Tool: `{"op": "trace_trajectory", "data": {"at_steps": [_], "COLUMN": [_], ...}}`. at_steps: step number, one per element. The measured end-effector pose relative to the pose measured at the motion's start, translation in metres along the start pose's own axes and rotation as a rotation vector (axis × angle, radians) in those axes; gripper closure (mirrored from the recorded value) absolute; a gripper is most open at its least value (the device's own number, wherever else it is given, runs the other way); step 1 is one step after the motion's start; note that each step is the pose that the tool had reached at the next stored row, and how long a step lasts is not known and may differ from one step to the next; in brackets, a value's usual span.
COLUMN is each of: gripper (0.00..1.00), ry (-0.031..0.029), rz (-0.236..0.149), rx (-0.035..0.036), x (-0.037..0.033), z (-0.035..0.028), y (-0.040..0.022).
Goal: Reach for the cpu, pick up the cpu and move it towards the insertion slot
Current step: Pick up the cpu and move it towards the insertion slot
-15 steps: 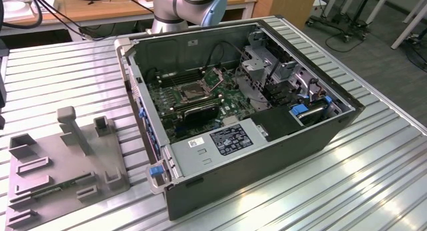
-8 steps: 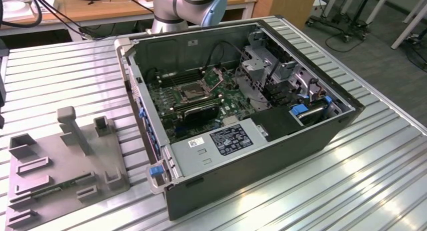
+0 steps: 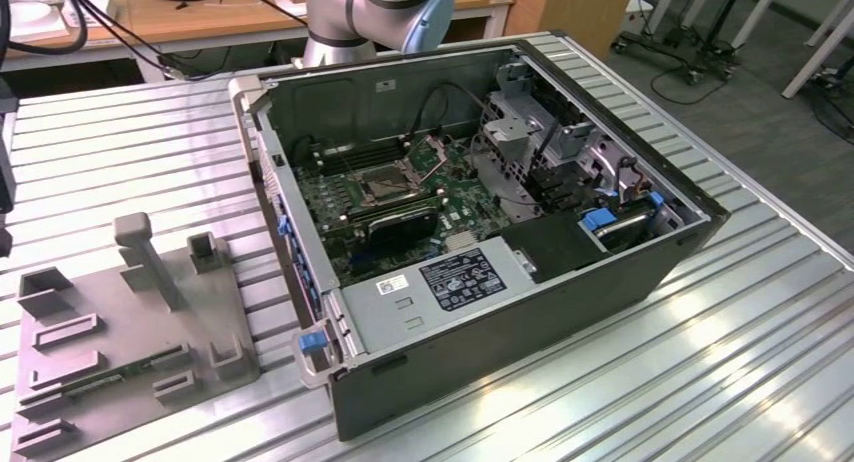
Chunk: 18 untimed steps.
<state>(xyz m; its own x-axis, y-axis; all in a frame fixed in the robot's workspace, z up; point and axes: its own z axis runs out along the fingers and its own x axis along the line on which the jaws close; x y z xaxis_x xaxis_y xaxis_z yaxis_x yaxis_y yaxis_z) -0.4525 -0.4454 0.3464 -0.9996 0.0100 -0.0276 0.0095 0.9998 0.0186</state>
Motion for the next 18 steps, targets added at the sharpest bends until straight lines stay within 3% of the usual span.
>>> {"op": "trace_trajectory", "data": {"at_steps": [18], "gripper": [0.45], "ry": [0.0001], "rz": [0.0], "rx": [0.0001], "x": [-0.0032], "z": [-0.001], "y": [0.0001]}}
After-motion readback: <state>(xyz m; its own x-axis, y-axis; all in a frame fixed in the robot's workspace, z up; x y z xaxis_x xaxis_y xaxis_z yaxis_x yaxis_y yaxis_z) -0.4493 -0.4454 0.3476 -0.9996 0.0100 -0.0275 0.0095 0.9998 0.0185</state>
